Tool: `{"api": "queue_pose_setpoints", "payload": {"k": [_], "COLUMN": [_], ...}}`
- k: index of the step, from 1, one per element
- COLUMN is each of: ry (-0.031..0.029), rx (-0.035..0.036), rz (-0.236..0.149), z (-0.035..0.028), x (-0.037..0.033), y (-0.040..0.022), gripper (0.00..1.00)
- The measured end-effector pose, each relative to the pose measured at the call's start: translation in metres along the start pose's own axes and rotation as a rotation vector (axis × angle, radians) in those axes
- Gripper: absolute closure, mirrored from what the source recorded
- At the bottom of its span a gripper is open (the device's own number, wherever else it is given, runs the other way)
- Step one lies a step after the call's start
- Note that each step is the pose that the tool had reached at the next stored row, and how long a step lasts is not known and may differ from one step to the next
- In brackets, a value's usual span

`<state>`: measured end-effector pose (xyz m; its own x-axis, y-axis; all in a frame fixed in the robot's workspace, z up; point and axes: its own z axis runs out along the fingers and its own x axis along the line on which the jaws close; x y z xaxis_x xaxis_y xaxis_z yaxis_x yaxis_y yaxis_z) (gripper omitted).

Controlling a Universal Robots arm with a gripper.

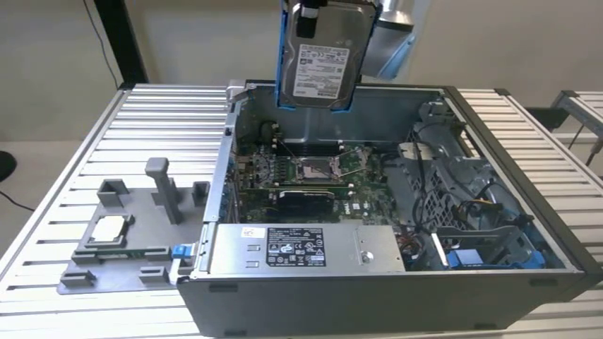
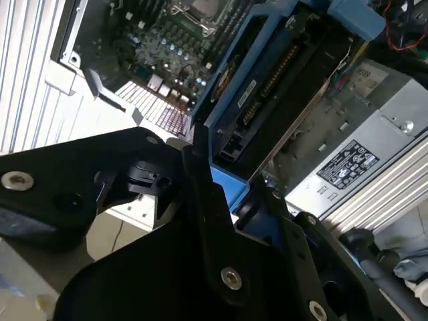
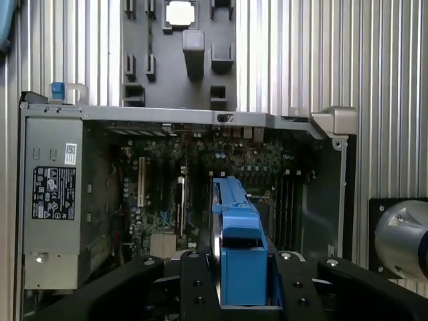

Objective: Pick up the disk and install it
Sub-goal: 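Pick up the disk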

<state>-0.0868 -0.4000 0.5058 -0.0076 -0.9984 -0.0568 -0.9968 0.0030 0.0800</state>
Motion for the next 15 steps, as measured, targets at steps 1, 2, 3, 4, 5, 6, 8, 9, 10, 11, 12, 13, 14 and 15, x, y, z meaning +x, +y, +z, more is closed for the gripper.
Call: {"api": "queue_pose_setpoints", "payload": {"k": [1,2,3,4,5,6,8,9,10,11,12,13,14,15], "ry": [-0.0001,-0.0002,0.0000,0.0000,0.0000,0.0000,0.0000,0.0000,0.0000,0.0000,0.0000,0.0000,-0.0001,-0.0001], "rx": [-0.0006,-0.0011,-0.0016,-0.0021,-0.0024,-0.0027,-0.0033,-0.0037,-0.0040,-0.0043,-0.0046,-0.0050,-0.0054,-0.0057], "rz": [0.000,0.000,0.000,0.000,0.000,0.000,0.000,0.000,0.000,0.000,0.000,0.000,0.000,0.000], "z": [-0.0004,-0.0007,-0.0011,-0.0015,-0.0018,-0.0021,-0.0027,-0.0031,-0.0034,-0.0037,-0.0040,-0.0044,-0.0047,-0.0050], "x": [0.0007,0.0016,0.0026,0.0037,0.0049,0.0061,0.0086,0.0099,0.0112,0.0124,0.0138,0.0150,0.0163,0.0175], "y": [-0.0046,-0.0090,-0.0126,-0.0160,-0.0192,-0.0223,-0.0283,-0.0314,-0.0346,-0.0376,-0.0409,-0.0441,-0.0475,-0.0507], "gripper": [1.00,1.00,1.00,1.00,1.00,1.00,1.00,1.00,1.00,1.00,1.00,1.00,1.00,1.00]}}
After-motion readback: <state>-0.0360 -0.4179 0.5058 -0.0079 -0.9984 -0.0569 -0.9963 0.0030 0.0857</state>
